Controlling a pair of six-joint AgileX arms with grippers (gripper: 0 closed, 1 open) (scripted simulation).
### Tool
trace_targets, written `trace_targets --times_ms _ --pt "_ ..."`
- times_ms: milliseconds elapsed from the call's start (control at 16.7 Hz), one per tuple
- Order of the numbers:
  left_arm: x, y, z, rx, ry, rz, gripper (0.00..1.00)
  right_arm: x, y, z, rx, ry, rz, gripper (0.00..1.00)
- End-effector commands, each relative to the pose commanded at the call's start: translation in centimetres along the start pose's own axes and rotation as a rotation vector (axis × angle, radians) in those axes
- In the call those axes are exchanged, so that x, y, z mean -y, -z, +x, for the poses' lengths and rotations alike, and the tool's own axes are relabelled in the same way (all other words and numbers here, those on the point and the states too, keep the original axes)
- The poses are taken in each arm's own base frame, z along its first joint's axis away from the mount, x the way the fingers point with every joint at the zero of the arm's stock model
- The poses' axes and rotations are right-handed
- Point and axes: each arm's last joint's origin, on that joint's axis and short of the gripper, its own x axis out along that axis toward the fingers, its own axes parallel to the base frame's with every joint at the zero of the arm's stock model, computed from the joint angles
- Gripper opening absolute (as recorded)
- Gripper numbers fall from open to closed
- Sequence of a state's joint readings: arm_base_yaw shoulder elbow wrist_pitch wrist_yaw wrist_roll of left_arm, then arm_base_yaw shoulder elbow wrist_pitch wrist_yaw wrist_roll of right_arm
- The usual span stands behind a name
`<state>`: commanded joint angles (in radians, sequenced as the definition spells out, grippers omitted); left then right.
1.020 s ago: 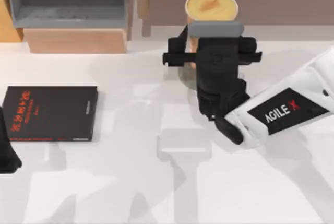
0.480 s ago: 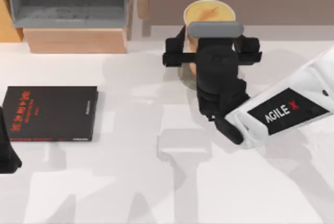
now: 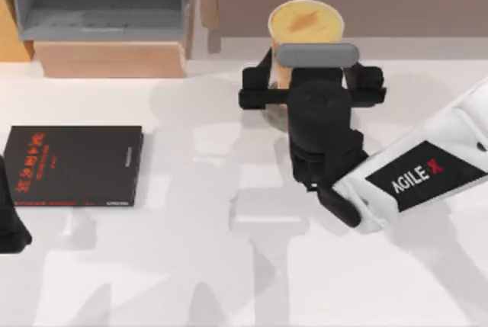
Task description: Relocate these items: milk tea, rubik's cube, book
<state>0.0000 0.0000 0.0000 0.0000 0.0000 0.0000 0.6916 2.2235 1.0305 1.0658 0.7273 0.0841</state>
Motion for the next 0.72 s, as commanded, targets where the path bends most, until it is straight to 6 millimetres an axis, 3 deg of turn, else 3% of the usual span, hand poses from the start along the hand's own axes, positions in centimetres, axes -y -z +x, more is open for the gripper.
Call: trace_targets --times_ms 120,420,720 --pt "0.0 0.0 0.0 0.0 0.0 0.0 1.0 0.0 0.1 -0.9 0.0 -0.001 0.0 1.0" --pt "0.0 0.0 0.0 0.0 0.0 0.0 1.0 0.1 0.2 -0.8 -0.003 0.003 -0.002 1.0" --pt "0.0 0.0 0.0 0.0 0.0 0.0 1.0 0.1 -2.7 -2.1 -0.003 0.005 -0.004 1.0"
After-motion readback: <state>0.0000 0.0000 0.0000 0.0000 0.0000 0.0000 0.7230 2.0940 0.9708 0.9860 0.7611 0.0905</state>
